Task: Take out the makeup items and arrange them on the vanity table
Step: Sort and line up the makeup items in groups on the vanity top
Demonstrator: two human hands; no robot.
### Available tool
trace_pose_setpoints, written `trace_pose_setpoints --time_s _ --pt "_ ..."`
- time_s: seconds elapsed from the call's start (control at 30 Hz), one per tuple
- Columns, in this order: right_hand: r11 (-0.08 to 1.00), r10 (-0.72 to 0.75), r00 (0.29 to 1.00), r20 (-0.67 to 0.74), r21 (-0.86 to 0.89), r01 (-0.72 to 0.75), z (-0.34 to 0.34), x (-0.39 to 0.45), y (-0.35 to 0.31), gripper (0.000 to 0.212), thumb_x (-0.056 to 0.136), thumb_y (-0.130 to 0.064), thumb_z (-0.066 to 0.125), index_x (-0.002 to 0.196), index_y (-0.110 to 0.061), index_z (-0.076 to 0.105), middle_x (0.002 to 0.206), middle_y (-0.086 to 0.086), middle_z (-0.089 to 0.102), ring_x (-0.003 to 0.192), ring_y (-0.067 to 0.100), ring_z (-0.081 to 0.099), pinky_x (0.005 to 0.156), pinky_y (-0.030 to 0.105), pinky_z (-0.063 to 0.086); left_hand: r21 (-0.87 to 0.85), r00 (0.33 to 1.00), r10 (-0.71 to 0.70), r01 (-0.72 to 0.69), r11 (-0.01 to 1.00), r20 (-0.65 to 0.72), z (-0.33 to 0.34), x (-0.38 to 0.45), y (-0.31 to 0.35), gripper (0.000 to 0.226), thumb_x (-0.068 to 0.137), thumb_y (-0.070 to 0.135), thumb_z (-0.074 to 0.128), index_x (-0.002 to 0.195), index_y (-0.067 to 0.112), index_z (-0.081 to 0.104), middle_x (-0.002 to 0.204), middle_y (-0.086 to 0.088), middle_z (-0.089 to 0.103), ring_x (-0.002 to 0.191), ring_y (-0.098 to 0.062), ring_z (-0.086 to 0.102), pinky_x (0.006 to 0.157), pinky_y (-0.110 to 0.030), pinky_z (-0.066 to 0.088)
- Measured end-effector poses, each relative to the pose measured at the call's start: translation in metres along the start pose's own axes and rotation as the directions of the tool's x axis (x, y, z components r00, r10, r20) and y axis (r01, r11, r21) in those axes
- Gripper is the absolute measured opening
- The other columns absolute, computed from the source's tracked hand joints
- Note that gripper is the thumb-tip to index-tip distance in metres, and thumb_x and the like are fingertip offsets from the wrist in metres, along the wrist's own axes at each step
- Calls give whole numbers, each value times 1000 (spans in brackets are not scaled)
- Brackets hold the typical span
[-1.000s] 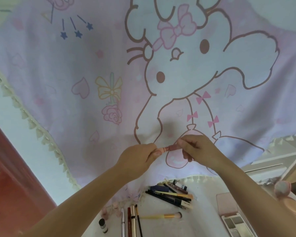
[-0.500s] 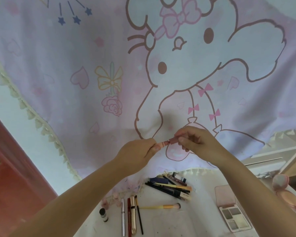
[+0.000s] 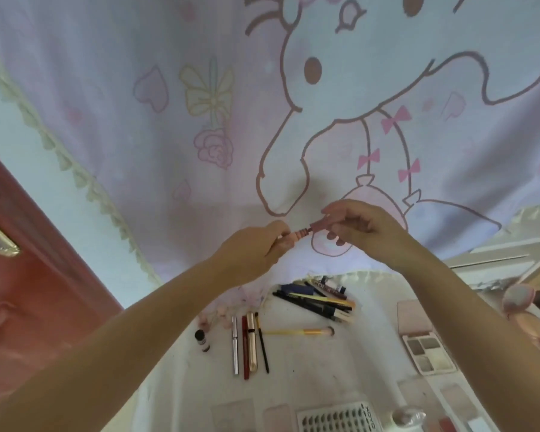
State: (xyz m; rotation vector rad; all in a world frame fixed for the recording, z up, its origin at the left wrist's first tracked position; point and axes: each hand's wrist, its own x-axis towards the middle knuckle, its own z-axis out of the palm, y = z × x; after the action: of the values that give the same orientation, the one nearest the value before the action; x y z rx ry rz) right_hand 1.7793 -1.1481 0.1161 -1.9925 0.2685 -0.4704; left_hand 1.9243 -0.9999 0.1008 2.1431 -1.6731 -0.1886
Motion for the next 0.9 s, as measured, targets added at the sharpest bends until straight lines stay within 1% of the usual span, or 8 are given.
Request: trace_pose_setpoints --time_s 0.13,0.23,0.37,0.47,0.53,0.6,0.77,0.9 --pt "981 192 981 -17 -7 -192 18 -1 30 33 88 -13 54 116 -29 43 98 -1 62 80 10 61 66 16 51 -131 994 -104 100 986 -25 27 -14 -21 23 96 26 37 92 10 53 68 10 46 58 -5 42 57 -9 37" --pt "908 395 919 -1 -156 -390 45 -9 71 34 91 -19 50 124 -18 45 96 -4 57 83 15 56 69 22 48 -215 962 -271 261 941 -18 62 -33 -42 27 95 24 41 93 4 60 63 10 39 59 -5 36 57 -10 33" --pt "746 614 773 160 -435 -503 88 -36 130 34 93 -24 45 126 -14 47 114 6 56 101 22 55 82 27 43 -441 776 -594 618 651 212 114 -68 -63 23 94 29 44 92 12 60 59 5 44 53 -8 39 53 -18 33" --pt "660 693 673 258 -603 -448 117 -56 167 36 94 -26 42 128 -12 45 128 7 51 115 23 50 95 29 40 -344 649 -690 758 554 321 147 -90 -81 26 95 27 43 93 8 59 60 -1 51 59 -14 48 62 -25 40" --pt "626 716 640 279 -662 -412 132 -66 181 38 95 -27 40 131 -13 41 134 7 46 121 22 46 100 29 36 -207 586 -747 810 548 315 162 -99 -91 29 94 27 42 74 10 54 61 1 51 61 -13 49 58 -23 40" --pt "613 711 651 265 -686 -391 143 -73 190 39 95 -27 40 132 -14 40 136 6 42 123 22 43 100 30 36 -87 571 -766 814 574 294 174 -103 -98 38 94 26 42 58 16 44 54 5 46 52 -6 44 48 -18 31" --pt "572 642 725 252 -787 -233 158 -81 200 41 94 -26 40 133 -15 38 139 5 37 127 24 35 101 35 34 24 545 -785 817 576 296 193 -96 -103 44 95 27 36 53 17 43 46 6 47 46 -4 44 45 -17 30" --pt "565 616 746 252 -802 -195 161 -83 206 40 94 -26 39 133 -15 39 139 4 37 128 23 34 104 34 30 48 546 -799 818 573 250 202 -88 -104 37 96 28 34 67 10 50 65 -2 59 67 -17 57 55 -25 38"
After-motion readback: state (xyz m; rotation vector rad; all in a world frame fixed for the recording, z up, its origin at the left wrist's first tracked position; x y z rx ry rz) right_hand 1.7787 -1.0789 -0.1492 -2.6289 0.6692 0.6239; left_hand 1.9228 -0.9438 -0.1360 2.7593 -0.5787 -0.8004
